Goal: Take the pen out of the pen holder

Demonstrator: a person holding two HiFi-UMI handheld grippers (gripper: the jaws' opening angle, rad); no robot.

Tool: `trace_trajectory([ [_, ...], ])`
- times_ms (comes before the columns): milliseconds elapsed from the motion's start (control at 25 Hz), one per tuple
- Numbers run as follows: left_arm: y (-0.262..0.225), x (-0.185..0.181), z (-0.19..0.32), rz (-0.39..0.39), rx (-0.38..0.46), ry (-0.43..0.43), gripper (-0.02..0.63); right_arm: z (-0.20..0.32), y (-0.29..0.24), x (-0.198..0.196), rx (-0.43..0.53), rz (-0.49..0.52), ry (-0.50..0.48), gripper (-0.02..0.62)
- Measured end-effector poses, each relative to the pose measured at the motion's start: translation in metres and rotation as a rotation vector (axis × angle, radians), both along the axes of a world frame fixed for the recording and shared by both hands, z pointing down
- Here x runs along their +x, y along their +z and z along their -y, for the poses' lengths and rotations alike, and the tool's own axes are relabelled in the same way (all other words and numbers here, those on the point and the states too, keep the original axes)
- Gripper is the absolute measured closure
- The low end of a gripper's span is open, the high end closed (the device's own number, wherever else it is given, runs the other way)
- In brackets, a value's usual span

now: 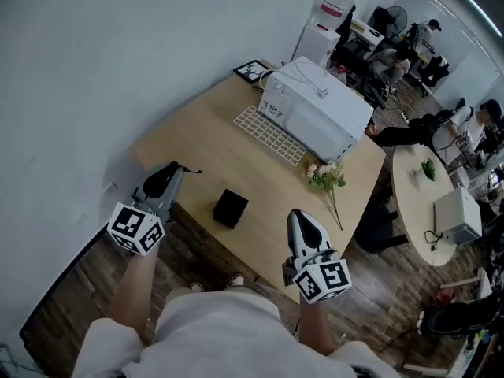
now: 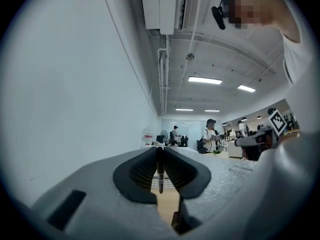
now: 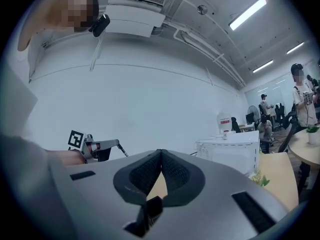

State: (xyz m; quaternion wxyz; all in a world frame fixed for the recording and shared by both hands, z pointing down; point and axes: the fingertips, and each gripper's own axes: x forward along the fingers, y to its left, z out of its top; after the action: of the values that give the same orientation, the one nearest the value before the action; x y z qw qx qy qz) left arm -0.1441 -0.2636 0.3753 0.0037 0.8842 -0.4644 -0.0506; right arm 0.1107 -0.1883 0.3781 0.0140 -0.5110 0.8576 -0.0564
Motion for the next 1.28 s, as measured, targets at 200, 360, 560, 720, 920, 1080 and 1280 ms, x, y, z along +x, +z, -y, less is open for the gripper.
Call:
trace_trajectory([
  [200, -0.025, -0.021, -0.009, -0.004, 0.048, -0.054, 0.555, 0.011, -0.006, -0.005, 0.015, -0.004, -0.02, 0.594],
  [360, -0.04, -0.032, -0.014, -0.01, 0.083, -0.075, 0.555, 0.018, -0.007, -0.011, 0.016, -0.005, -0.034, 0.594],
  [560, -0.054, -0.049, -0.019, -0.033, 0.109, -0.12, 0.555, 0.031, -0.009, -0.011, 0.026, -0.017, -0.035, 0.594],
  [720, -0.063, -0.067, -0.025, -0.05, 0.132, -0.169, 0.555, 0.043, -0.014, -0.007, 0.035, -0.013, -0.021, 0.594],
  [920, -0.069, -0.089, -0.037, -0.059, 0.164, -0.231, 0.555, 0.058, -0.019, -0.008, 0.039, -0.009, -0.012, 0.594],
  [1080, -0.074, -0.11, -0.044, -0.064, 0.176, -0.283, 0.555, 0.07, -0.025, -0.014, 0.047, -0.009, -0.021, 0.594],
  [1280, -0.078, -0.129, -0.059, -0.077, 0.202, -0.327, 0.555, 0.081, -0.035, -0.017, 0.067, -0.025, -0.022, 0.594],
])
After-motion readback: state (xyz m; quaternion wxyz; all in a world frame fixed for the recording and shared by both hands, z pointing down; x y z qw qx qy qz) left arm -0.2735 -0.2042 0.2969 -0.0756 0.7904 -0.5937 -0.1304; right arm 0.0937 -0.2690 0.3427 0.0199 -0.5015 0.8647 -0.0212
